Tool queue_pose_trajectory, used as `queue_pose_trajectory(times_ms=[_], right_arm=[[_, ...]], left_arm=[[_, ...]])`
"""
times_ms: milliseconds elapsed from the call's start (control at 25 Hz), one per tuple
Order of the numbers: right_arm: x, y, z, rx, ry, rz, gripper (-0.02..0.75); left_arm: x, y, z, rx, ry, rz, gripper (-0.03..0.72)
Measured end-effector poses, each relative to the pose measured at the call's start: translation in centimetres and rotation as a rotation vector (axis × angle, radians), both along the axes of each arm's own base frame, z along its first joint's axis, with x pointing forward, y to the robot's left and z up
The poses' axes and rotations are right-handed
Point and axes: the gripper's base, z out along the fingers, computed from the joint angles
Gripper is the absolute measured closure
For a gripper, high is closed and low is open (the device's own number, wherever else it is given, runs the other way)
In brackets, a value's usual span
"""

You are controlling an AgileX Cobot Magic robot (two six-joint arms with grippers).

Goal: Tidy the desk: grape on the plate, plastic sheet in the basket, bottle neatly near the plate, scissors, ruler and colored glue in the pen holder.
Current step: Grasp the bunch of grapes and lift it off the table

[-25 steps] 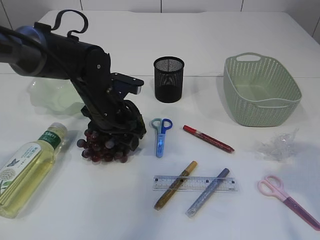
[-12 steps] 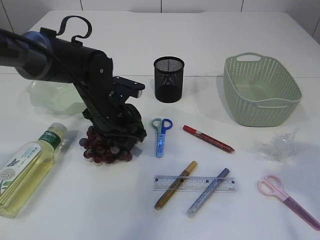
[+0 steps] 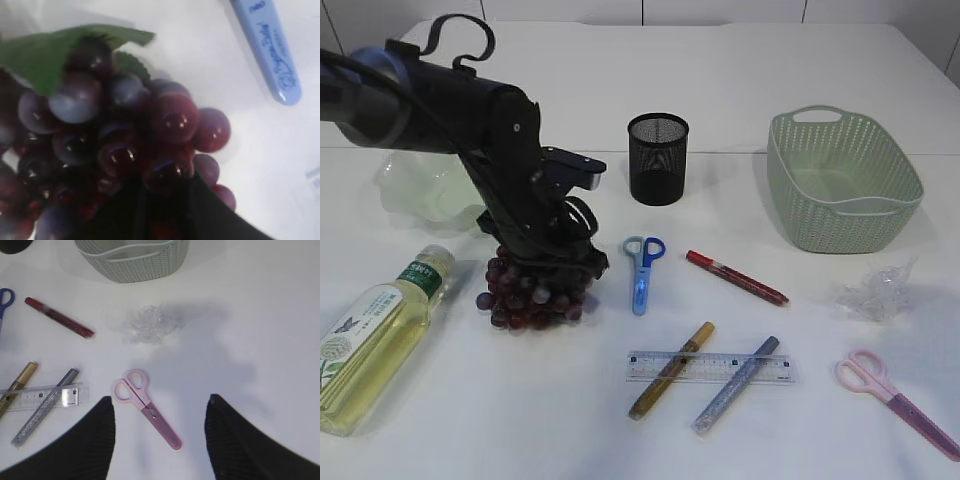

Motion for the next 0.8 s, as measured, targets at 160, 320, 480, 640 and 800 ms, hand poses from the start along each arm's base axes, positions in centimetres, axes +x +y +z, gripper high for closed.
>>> queue_pose_trajectory(times_ms=[160,320,480,640,800], right_arm=[[0.0,0.0,0.0,0.0,-0.002,0.0,0.283],[0.0,0.0,0.0,0.0,-0.002,0.0,0.283],[0.0,0.0,0.0,-0.002,-0.002,0.0,0.283],[0.0,0.0,0.0,-0.005,-0.002,0.001,0.283],[0.0,-0.1,0.0,-0.009,-0.002,0.002,0.283]], left_arm=[[-0.3,0.2,2.6,-0.025,-0.039,0.0,0.602],[-0.7,0.4,6.0,-0.065,-0.107,0.0,0.604],[-1.3,0.8,9.3,-0.107,-0.178,0.0,0.607],[-2.2,1.3,13.6,-0.178,-0.303,0.001,0.61],[-2.8,2.5,17.4,-0.231,-0.436,0.014,0.61]])
